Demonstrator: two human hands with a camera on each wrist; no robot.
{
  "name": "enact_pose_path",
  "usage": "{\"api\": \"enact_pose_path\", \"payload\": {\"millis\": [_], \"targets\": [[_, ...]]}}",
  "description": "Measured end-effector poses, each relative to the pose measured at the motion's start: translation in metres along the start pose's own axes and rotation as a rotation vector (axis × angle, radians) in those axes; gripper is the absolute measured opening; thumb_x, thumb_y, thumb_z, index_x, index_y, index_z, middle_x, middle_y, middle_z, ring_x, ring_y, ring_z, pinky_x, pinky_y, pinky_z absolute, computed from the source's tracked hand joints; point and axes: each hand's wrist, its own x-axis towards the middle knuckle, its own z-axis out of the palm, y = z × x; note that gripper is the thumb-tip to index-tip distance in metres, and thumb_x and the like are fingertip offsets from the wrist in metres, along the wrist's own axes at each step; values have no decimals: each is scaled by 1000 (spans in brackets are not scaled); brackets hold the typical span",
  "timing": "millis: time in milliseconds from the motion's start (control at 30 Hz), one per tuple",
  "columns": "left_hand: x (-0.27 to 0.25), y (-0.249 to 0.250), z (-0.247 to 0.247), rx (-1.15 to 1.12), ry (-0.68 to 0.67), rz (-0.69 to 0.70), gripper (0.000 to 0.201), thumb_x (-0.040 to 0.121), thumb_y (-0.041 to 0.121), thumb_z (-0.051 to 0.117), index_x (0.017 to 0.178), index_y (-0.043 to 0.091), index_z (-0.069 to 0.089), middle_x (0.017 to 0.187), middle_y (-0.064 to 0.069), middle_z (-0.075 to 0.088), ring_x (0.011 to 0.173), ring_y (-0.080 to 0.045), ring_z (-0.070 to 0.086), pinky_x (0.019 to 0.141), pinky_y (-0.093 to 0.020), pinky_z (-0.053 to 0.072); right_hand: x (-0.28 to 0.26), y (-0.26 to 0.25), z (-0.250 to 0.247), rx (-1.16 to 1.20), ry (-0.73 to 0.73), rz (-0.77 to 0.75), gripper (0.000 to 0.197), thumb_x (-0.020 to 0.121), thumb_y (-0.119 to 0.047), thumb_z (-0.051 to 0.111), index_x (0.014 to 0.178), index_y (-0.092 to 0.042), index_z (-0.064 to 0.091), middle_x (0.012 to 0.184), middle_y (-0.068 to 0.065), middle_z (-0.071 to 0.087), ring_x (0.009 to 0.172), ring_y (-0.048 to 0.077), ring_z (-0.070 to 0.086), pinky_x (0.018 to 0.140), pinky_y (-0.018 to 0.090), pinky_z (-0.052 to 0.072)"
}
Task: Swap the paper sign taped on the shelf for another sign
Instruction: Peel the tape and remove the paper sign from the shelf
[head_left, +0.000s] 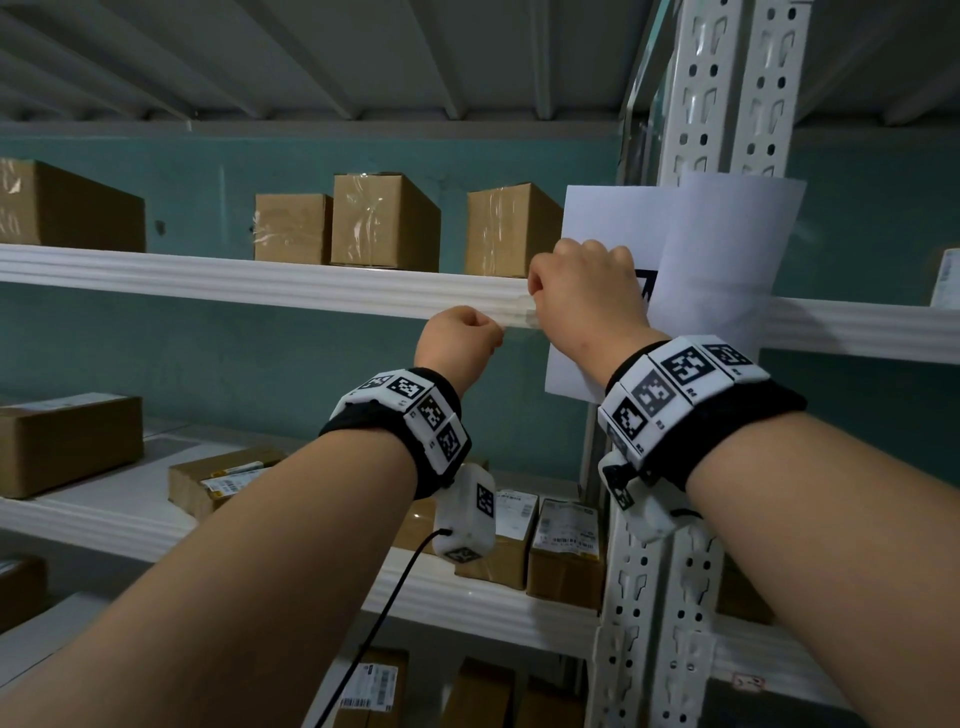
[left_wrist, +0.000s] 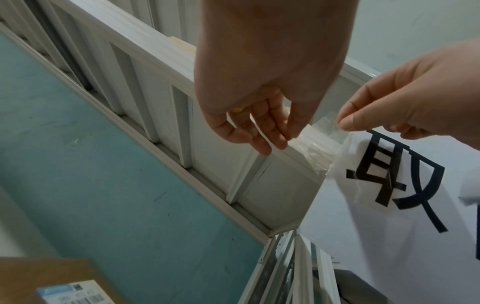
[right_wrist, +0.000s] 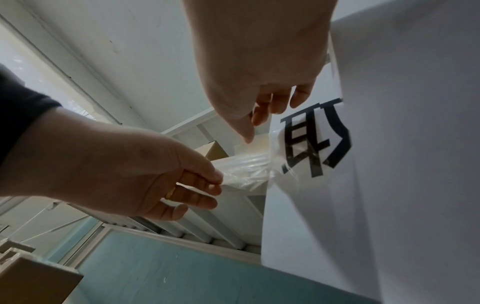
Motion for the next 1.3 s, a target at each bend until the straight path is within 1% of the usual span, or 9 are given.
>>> {"api": "enact_pose_path", "payload": {"millis": [133,233,467,633,733,867,1000,1133,1300], "targets": [[-1,-2,3,-22,3,-15,21,84,16,56,64,18,56,83,-7,69,82,-22,64,64,-25,48,-1,3,2,6,-3,11,16,92,-21,52,104,-16,61,98,7,59,81,20,41,79,37,36],[-1,-3,6,-32,4,-19,21,85,17,55,64,18,54,76,-3,66,79,-20,62,62,-25,46,-4,4,5,35,-7,32,17,91,-22,54,105,-16,61,99,6,59,83,20,45,79,36,38],[2,-4,10,-12,8,-6,19,84,18,53,65,19,52,70,1,63,90,-28,69,71,-33,53,-8,6,5,70,9,36,14,90,-20,55,101,-15,61,96,5,58,85,21,50,81,36,43],[-2,0,10,24,26,23,19,84,17,53,65,16,50,67,1,62,90,-30,68,72,-35,54,-11,8,6,80,18,35,12,90,-20,56,100,-16,60,96,5,58,80,17,44,80,35,41],[-5,3,11,66,32,52,18,84,17,53,66,16,50,68,0,63,87,-28,69,74,-36,56,-12,9,6,100,21,33,13,91,-22,56,102,-16,60,98,5,58,82,17,43,80,34,41],[-5,5,10,122,36,99,16,85,17,53,69,15,51,71,-2,63,82,-24,69,70,-32,53,-12,8,4,110,23,23,14,91,-21,56,103,-15,60,100,5,59,88,20,51,83,36,44],[-7,6,10,152,34,121,10,85,17,52,77,11,55,76,-6,66,83,-25,68,73,-35,54,-11,7,5,120,26,27,15,93,-21,53,104,-15,60,101,5,59,90,21,53,84,36,43],[-11,7,12,182,44,157,10,83,17,52,75,12,53,83,-12,70,83,-30,67,75,-41,55,-11,6,6,132,32,32,15,92,-21,53,104,-15,60,101,5,59,89,20,52,84,36,42],[-13,7,14,240,44,190,15,84,19,52,82,5,57,85,-12,69,83,-29,65,74,-41,54,-13,7,5,134,13,38,15,92,-19,52,104,-15,59,102,5,58,92,21,52,85,36,40]]}}
